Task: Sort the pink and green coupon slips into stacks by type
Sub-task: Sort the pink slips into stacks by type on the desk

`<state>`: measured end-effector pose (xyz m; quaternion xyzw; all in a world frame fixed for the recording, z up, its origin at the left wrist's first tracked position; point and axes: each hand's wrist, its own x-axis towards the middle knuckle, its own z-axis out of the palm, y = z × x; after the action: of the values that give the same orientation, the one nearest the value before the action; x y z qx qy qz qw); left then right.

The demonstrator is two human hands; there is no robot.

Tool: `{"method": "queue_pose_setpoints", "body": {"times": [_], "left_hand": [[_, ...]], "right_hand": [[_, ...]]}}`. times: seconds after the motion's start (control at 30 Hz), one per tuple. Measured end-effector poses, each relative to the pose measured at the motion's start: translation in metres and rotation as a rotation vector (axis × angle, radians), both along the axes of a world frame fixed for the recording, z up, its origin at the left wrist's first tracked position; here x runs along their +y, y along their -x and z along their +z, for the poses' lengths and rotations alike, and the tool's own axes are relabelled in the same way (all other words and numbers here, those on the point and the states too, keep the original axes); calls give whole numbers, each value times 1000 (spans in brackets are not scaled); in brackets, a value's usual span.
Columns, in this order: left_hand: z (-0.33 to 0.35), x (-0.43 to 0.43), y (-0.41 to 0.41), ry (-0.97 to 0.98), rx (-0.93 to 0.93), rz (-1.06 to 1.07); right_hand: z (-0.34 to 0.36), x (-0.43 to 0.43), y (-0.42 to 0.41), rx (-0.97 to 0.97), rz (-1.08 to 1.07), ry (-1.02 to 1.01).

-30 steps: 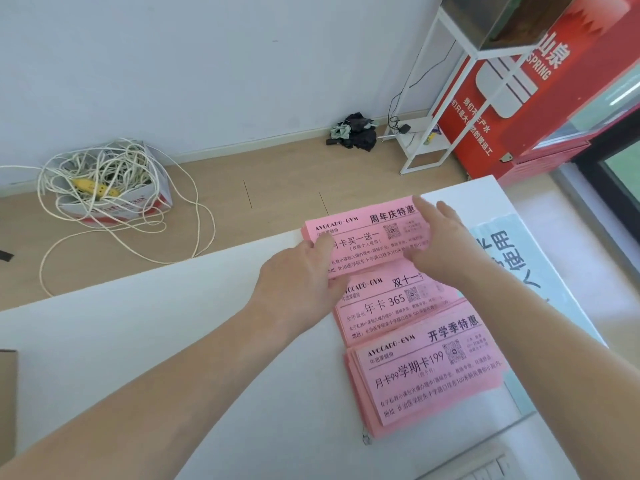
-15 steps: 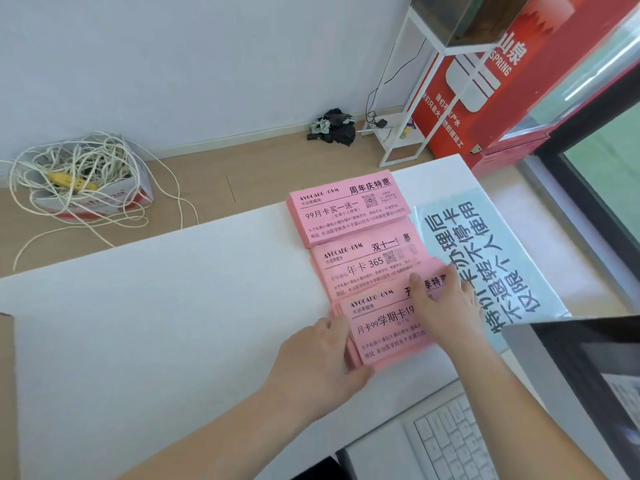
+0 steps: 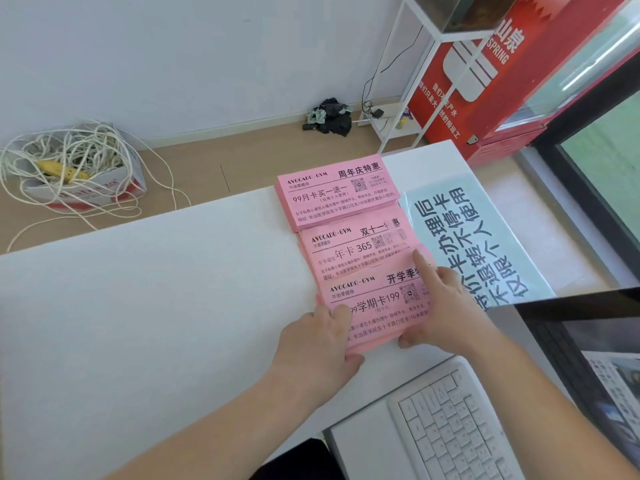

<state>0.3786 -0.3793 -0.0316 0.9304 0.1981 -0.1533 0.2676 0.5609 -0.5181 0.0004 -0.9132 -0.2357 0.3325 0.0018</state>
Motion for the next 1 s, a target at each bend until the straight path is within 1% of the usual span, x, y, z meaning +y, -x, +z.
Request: {"method": "queue_pose_setpoints", "body": {"times": [0.13,0.27,0.33,0.47,0.5,0.63,0.73,0.83,1.0], "left_hand": [[2,-4,0,-11,1,-43],[7,2,1,-16,37,-31],[13,7,1,-28,15,-18],[12,18,-2,-162,-222,3],[9,20,-3,-165,-232,-18],[-6,15,-7,-120,-151,-96],[-15,12,-5,-110,-150,-73],[-18,13,-5,-88,-198,-39],[-23,14,-3,21,-266,36]], "right_hand": [[3,1,-5,-84,72,38],[9,4,-3,-134,118,178],[14,14,-4,-182,235,207],[19,37,-9,-218,540,179],[18,40,-11,-223,593,183],[13,43,-19,-243,739,231],[11,40,-21,-238,791,209],[7,35,-24,-218,800,177],[8,32,-26,-213,782,158]]}}
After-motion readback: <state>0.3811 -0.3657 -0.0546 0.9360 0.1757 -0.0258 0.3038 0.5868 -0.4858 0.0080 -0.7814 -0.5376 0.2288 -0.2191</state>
